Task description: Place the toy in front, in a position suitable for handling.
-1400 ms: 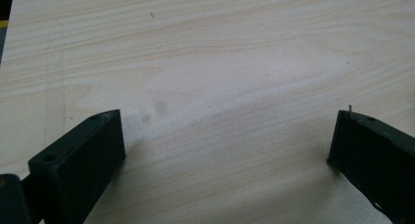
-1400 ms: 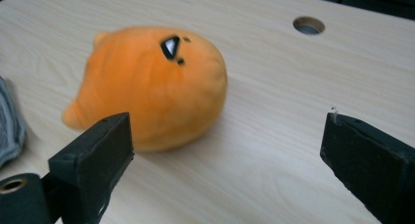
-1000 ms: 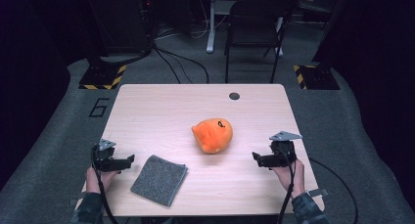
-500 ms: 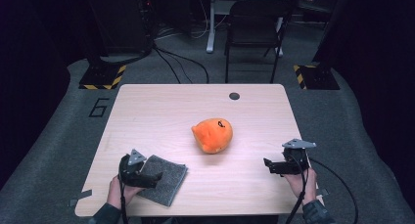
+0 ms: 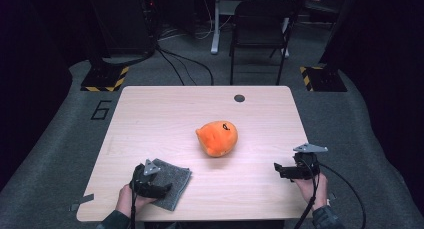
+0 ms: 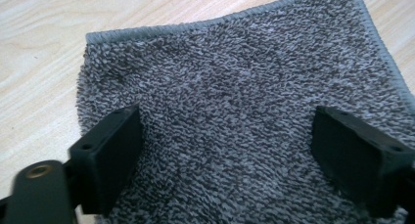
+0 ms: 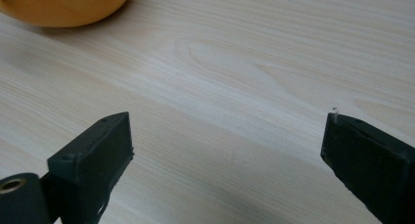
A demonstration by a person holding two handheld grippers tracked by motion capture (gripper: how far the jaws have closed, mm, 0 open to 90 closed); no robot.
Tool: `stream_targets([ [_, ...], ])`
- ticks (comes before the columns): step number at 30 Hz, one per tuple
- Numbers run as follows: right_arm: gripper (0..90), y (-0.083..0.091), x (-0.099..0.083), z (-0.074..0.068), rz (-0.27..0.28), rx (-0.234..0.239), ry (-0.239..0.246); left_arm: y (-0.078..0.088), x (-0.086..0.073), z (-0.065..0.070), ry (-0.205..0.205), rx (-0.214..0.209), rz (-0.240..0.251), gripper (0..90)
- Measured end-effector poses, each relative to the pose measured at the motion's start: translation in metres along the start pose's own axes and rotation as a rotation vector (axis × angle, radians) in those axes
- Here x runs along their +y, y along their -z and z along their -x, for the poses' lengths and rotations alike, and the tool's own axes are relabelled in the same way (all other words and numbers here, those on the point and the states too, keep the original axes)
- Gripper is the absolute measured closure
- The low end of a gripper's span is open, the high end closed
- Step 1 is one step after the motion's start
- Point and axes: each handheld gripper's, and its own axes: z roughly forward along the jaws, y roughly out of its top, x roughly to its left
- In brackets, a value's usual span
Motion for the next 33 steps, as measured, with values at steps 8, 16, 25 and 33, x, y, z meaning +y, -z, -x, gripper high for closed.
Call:
stream_targets([
  [8, 5.2, -0.005, -0.002, 0.002, -0.016, -0.001, 0.001, 0.006, -0.003, -0.002, 0.025, -0.006, 0.044, 66.3],
  [16, 5.7, -0.005, -0.002, 0.005, -0.024, -0.001, -0.002, 0.007, -0.004, -0.004, 0.028, -0.021, 0.055, 77.2],
  [25, 5.9, -0.004, -0.001, 0.006, -0.018, -0.002, -0.008, 0.023, 0.004, -0.003, 0.040, -0.096, 0.141, 77.7],
  [33, 6.0, -0.004, 0.000, 0.007, -0.014, -0.003, -0.001, 0.032, 0.019, 0.015, 0.007, -0.173, 0.192, 77.6],
])
